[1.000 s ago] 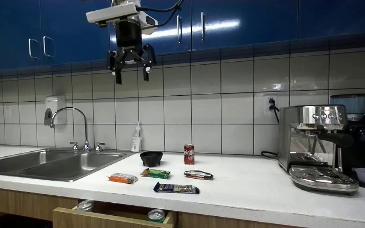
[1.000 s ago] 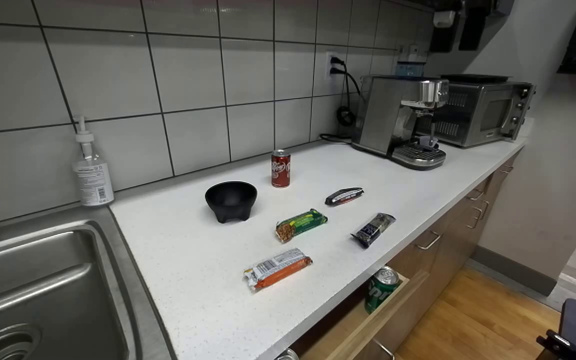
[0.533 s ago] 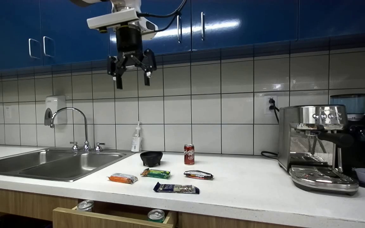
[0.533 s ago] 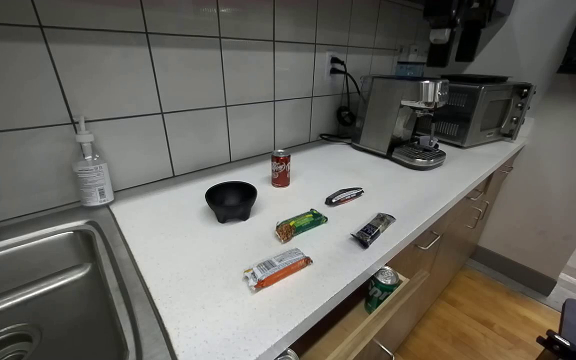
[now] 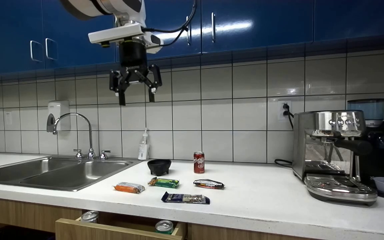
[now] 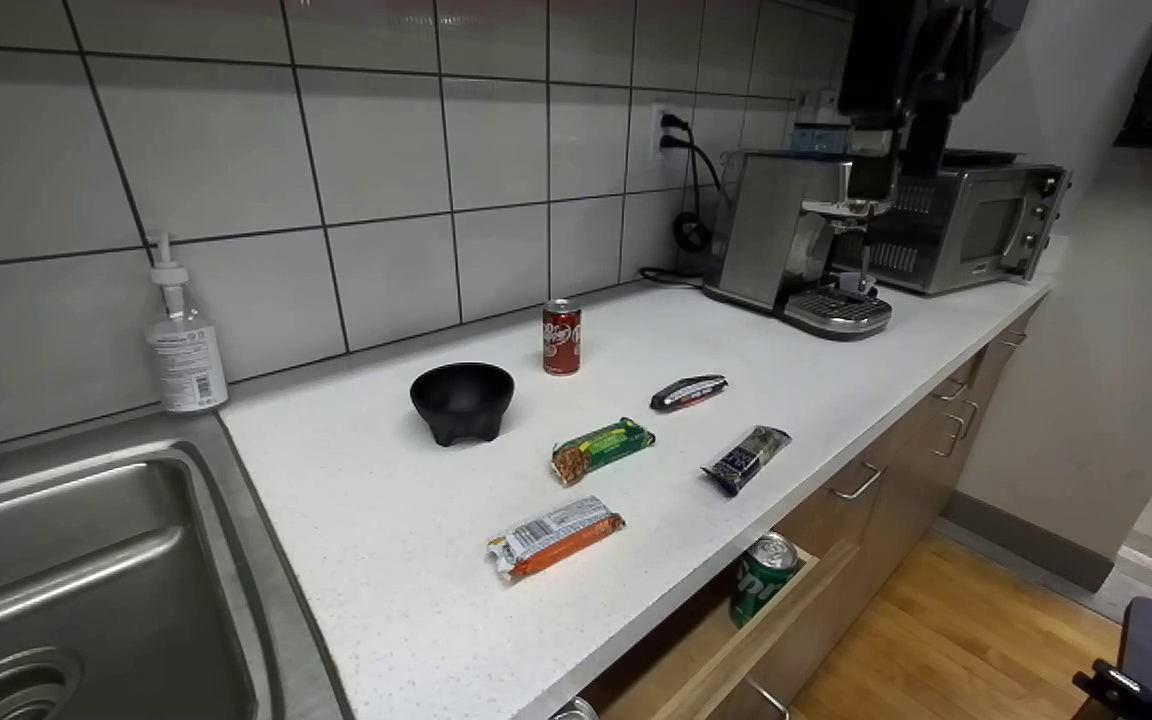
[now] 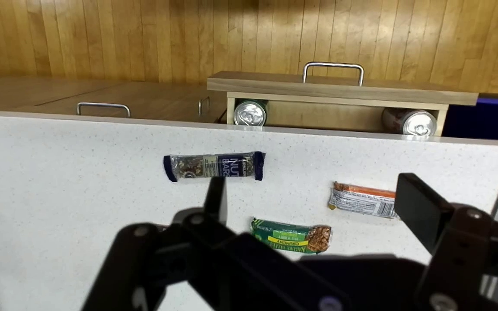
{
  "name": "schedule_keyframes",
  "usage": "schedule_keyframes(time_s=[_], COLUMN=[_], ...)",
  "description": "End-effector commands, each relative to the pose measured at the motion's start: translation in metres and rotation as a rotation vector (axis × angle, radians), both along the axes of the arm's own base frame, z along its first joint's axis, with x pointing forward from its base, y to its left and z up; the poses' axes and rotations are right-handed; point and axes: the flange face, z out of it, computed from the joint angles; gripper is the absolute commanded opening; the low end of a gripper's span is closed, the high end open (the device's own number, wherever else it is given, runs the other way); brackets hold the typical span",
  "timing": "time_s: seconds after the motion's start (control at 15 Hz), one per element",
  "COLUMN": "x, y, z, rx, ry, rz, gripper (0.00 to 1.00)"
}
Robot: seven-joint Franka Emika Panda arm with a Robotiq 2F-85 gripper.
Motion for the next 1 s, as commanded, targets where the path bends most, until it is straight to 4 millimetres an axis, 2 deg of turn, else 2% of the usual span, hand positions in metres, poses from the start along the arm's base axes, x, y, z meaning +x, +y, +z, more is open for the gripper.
schedule_keyframes(time_s=[0.0,0.93], x=[-0.006,-0.032], y=[0.006,0.019], z=[-0.014,-0.071], rx=[-0.014,-0.018], ry=[-0.001,0.040], rz=[0.036,0.069], gripper=[1.00,1.00])
